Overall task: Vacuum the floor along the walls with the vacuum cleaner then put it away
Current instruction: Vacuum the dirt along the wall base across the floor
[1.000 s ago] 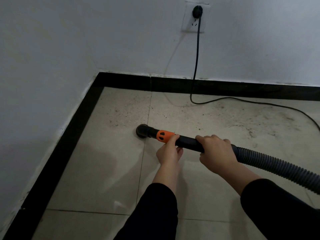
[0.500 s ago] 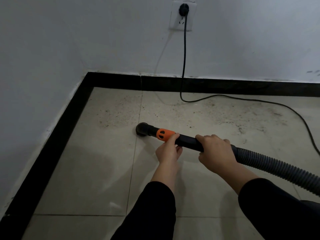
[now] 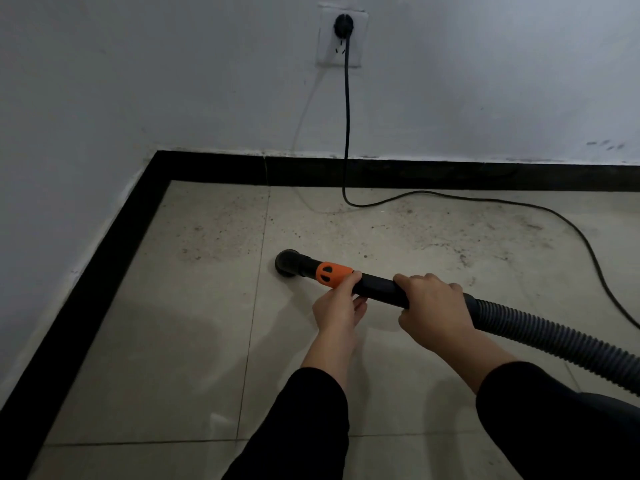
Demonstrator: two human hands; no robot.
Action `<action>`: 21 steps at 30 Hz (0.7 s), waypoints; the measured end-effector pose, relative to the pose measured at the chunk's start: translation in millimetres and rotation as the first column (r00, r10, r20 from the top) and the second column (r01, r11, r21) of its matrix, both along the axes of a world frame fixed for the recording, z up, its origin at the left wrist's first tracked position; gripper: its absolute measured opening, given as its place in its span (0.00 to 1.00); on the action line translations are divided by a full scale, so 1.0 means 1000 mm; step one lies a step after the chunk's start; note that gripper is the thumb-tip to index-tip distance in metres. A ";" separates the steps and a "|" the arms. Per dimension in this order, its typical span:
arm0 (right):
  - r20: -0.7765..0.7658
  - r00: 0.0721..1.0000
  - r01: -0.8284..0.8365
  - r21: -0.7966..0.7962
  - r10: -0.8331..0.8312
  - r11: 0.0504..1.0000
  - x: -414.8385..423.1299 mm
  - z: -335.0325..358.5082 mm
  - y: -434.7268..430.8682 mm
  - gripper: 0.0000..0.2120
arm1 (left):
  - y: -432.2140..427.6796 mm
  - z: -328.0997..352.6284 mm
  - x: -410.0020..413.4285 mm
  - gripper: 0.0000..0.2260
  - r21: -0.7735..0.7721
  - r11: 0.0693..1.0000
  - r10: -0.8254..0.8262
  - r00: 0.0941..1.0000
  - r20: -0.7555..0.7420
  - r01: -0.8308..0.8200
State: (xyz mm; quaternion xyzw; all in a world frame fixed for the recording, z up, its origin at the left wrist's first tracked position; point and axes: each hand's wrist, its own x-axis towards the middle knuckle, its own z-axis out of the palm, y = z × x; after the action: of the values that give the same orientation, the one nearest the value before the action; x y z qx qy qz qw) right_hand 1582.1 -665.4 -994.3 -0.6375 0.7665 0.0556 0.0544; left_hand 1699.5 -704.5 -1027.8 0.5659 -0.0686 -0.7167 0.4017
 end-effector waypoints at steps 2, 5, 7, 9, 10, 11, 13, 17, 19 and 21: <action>0.000 1.000 0.005 0.001 -0.005 1.000 -0.001 0.000 0.000 0.11 | -0.001 0.000 -0.001 0.08 -0.003 1.000 -0.016 1.000 0.007 0.016; -0.005 1.000 0.007 0.003 -0.007 1.000 -0.002 -0.001 0.000 0.11 | -0.004 0.000 -0.001 0.08 -0.008 0.999 -0.049 0.999 0.019 0.049; -0.003 1.000 0.010 0.002 -0.010 1.000 -0.002 -0.002 -0.001 0.12 | -0.008 0.000 0.000 0.10 -0.005 0.997 -0.071 0.997 0.022 0.071; 0.005 1.000 0.014 -0.003 -0.014 1.000 -0.001 -0.004 -0.002 0.12 | -0.014 0.001 0.003 0.13 -0.004 0.995 -0.097 0.995 0.028 0.097; 0.008 1.000 0.017 -0.006 -0.017 1.000 -0.001 -0.004 -0.003 0.12 | -0.016 0.001 0.004 0.14 -0.005 0.994 -0.113 0.993 0.029 0.113; 0.012 1.000 0.019 -0.010 -0.019 1.000 -0.001 -0.004 -0.004 0.12 | -0.019 0.002 0.006 0.15 -0.008 0.992 -0.127 0.992 0.026 0.127; 0.019 1.000 0.025 -0.015 -0.024 1.000 0.000 -0.004 -0.007 0.13 | -0.026 0.005 0.009 0.16 -0.015 0.988 -0.154 0.988 0.021 0.155; 0.025 0.999 0.034 -0.022 -0.034 0.999 0.002 -0.007 -0.013 0.14 | -0.038 0.003 0.016 0.18 -0.038 0.964 -0.260 0.964 0.052 0.263; 0.023 0.999 0.037 -0.030 -0.037 0.999 0.004 -0.009 -0.015 0.13 | -0.041 0.000 0.020 0.18 -0.056 0.953 -0.295 0.954 0.056 0.298; 0.034 0.998 0.047 -0.042 -0.045 0.998 0.005 -0.012 -0.015 0.13 | -0.043 -0.003 0.023 0.17 -0.076 0.943 -0.320 0.945 0.065 0.325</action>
State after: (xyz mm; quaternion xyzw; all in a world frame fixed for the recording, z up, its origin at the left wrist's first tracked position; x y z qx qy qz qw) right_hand 1587.4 -680.7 -1006.0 -0.6216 0.7810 0.0274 0.0545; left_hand 1722.6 -747.3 -1030.4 0.5477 -0.2014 -0.7542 0.3011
